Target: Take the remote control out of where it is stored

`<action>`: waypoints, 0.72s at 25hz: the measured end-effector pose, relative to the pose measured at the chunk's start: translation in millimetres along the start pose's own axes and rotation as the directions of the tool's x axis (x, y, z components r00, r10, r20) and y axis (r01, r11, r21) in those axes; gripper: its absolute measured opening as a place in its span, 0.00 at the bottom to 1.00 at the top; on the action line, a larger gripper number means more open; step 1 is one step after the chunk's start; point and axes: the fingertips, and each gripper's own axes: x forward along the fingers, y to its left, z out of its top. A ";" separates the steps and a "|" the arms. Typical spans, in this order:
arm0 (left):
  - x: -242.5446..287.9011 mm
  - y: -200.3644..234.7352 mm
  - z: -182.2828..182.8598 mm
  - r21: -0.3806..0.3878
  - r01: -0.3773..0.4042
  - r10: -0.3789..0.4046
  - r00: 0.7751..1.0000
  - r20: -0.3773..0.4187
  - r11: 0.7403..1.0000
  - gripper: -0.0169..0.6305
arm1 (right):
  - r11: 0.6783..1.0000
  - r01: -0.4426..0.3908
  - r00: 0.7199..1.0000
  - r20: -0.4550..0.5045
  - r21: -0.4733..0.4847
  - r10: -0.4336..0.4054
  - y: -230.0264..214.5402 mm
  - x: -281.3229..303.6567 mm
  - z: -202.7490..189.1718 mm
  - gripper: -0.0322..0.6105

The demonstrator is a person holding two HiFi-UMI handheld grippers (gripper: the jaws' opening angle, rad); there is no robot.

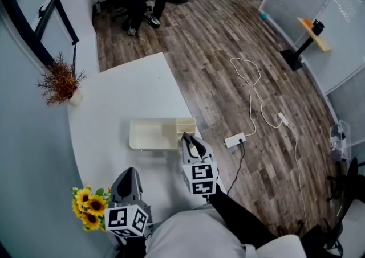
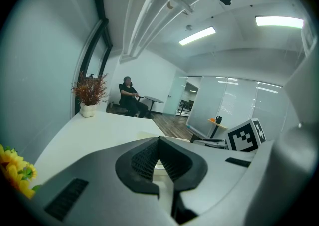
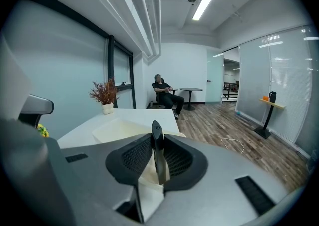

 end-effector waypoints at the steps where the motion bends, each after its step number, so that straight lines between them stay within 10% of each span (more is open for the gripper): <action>1: 0.1 -0.5 -0.3 0.001 0.000 0.000 1.000 0.001 1.000 0.04 | 1.000 -0.001 1.000 0.002 0.001 0.001 -0.7 -0.2 0.0 0.17; 18: -2.8 -8.3 2.5 0.013 0.001 -0.001 1.000 0.011 1.000 0.04 | 0.999 -0.034 0.999 0.013 0.032 0.033 -6.0 -8.5 0.6 0.17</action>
